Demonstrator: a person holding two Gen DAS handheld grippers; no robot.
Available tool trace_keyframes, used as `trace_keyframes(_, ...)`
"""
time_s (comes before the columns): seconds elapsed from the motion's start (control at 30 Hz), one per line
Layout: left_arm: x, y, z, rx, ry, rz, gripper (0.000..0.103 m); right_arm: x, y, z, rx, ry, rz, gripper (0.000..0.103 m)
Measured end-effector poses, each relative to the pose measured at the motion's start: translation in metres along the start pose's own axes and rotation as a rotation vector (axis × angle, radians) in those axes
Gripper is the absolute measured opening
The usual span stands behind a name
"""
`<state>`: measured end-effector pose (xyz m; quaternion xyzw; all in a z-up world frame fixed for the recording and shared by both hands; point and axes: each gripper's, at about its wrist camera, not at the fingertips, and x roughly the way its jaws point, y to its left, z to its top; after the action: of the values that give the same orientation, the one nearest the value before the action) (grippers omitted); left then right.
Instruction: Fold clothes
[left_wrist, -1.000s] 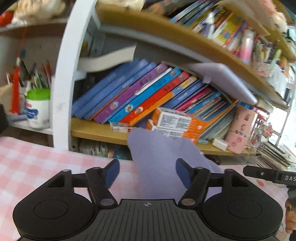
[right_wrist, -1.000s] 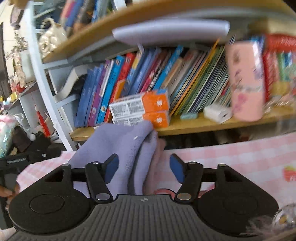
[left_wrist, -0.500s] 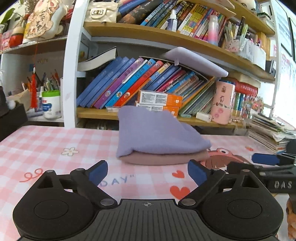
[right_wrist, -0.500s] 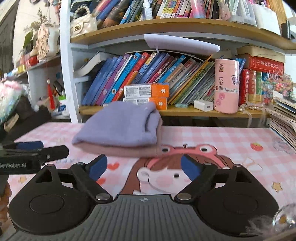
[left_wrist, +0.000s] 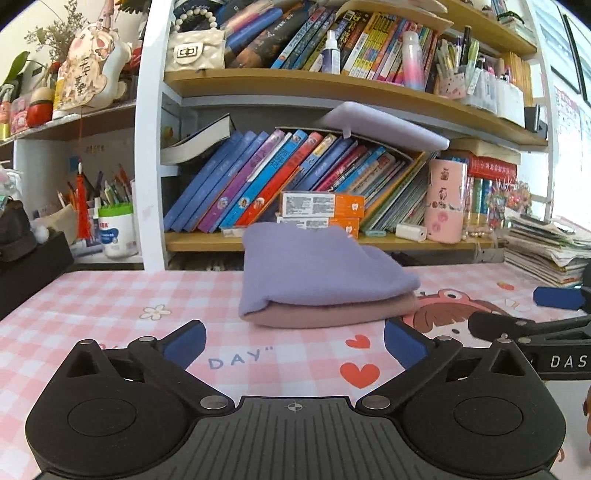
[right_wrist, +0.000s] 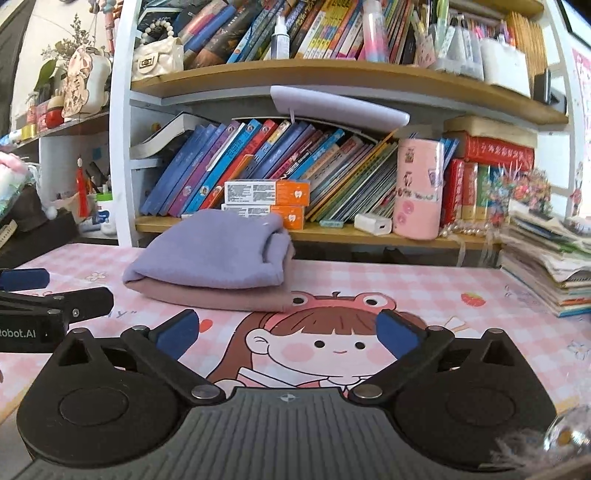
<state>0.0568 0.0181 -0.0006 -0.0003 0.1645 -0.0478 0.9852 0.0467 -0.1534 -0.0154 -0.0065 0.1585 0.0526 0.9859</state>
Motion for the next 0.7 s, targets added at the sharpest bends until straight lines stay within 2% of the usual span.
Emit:
trace_keyframes(0.2,-0.009,0.001,-0.002,-0.005,-0.021,0.035,0.103,-0.002,-0.004,-0.001,0.021,0.016,-0.017,0.103)
trace_keyframes(0.37,-0.002,-0.005,-0.001,0.032,0.023,0.035,0.103,0.001,0.001,-0.001,-0.006,0.035,-0.01,0.103)
trace_keyframes(0.7,-0.003,-0.009,-0.002,0.058,0.025,0.052,0.103,0.003,0.002,-0.001,-0.015,0.044,-0.005,0.103)
